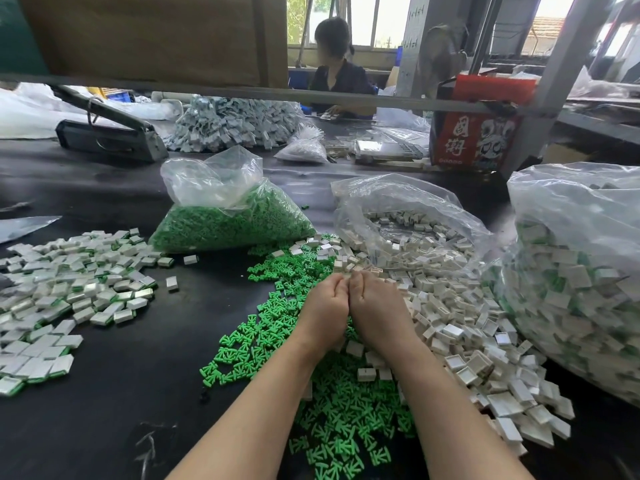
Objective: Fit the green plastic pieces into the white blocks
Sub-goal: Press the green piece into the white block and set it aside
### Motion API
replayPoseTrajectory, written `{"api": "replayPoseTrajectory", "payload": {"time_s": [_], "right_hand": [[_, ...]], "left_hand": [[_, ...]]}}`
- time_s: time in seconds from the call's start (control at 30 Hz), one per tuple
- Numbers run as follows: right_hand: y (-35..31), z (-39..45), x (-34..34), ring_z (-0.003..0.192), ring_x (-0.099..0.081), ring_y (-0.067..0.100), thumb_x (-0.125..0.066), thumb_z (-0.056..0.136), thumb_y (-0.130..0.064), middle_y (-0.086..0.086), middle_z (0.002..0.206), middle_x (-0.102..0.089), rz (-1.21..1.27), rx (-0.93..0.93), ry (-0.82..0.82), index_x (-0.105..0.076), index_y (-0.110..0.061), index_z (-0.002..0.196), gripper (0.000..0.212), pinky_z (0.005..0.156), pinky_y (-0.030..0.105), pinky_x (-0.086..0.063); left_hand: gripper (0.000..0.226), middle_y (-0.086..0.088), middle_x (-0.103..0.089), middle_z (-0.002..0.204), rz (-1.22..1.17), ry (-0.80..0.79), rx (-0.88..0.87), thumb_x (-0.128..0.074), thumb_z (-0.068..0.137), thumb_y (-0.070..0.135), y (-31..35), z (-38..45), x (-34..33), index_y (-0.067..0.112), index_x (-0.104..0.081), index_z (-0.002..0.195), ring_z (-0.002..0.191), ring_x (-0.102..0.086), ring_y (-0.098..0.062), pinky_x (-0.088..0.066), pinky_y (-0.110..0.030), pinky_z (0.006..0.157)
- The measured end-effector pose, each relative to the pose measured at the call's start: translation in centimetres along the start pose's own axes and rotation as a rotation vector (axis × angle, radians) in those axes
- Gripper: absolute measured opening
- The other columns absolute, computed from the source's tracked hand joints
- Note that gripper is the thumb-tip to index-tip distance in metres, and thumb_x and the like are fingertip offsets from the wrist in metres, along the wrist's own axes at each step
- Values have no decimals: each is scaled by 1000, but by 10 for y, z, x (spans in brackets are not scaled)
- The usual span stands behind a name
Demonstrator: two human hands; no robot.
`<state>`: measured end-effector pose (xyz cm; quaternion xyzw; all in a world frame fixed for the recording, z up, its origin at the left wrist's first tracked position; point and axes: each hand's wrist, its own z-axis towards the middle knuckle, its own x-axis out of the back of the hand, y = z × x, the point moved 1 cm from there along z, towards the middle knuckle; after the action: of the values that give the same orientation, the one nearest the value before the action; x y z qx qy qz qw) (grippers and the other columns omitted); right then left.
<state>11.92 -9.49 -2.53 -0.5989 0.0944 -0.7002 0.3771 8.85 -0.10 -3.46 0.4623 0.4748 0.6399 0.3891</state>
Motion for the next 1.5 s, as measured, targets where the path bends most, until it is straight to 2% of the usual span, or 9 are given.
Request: {"api": "replayPoseTrajectory", "payload": {"time_s": [0.43,0.63,0.8,0.97,1.1,1.2,1.3,1.37,1.5], "right_hand": [[-1,-2,0,89,-64,29,-23,105,-35,11,98,-69,-44,48,-16,-60,-13,107,43,76,40,-48],[-1,-5,1,80,-62,26,-14,101,-50,5,84,-64,-32,92,-32,-52,-22,98,48,72,41,-50],[3,-3,1,80,-61,28,-17,102,-47,8,85,-65,-1,89,-4,-48,-23,98,40,72,42,-48],[-1,4,5,76,-62,26,-19,105,-44,8,80,-66,361,-47,-5,-62,-15,87,54,74,42,-49],[1,6,12,48,-54,10,-17,102,-53,3,57,-62,776,-207,-97,-66,-1,81,75,52,23,-43],[0,5,11,50,-48,9,-17,99,-60,6,63,-61,908,-235,-241,-67,-2,93,77,48,20,-34],[-4,5,9,69,-46,23,-25,98,-61,24,85,-56,1019,-223,-300,-58,6,118,77,62,33,-34],[-5,3,9,83,-42,28,-28,99,-57,27,94,-56,1065,-199,-292,-56,9,118,74,66,36,-33],[-9,0,13,73,-42,26,-31,101,-53,16,82,-57,1079,-160,-291,-53,15,113,73,59,32,-30]], "left_hand": [[27,3,-69,96,-92,3,12,-39,104,13,-1,-1,0,23,-62,95,92,-65,-7,-47,-7,73],[27,3,-71,94,-114,-16,14,-40,104,15,1,-2,0,24,-64,95,89,-67,-5,-48,-9,71],[24,-6,-72,96,-109,-36,-1,-43,104,15,0,2,6,15,-67,99,94,-68,-20,-54,-28,83],[20,12,-72,81,-234,-72,-52,-48,102,15,14,2,15,19,-66,94,79,-65,1,-50,-15,73],[10,-1,-65,110,-248,-6,-50,-52,99,27,19,-2,18,32,-61,100,75,-61,0,-48,-20,71],[12,-8,-64,117,-369,-42,-23,-53,97,22,21,-4,18,25,-60,107,82,-66,-2,-52,-15,69],[16,-4,-68,97,-458,-104,-18,-50,100,12,22,-3,15,16,-64,107,75,-65,1,-50,-12,64],[20,7,-70,79,-441,-126,-53,-46,102,10,22,-3,15,14,-66,105,66,-64,3,-48,-11,59],[22,12,-67,63,-404,-58,-113,-49,99,8,26,-3,18,14,-70,95,54,-59,3,-45,-12,50]]}}
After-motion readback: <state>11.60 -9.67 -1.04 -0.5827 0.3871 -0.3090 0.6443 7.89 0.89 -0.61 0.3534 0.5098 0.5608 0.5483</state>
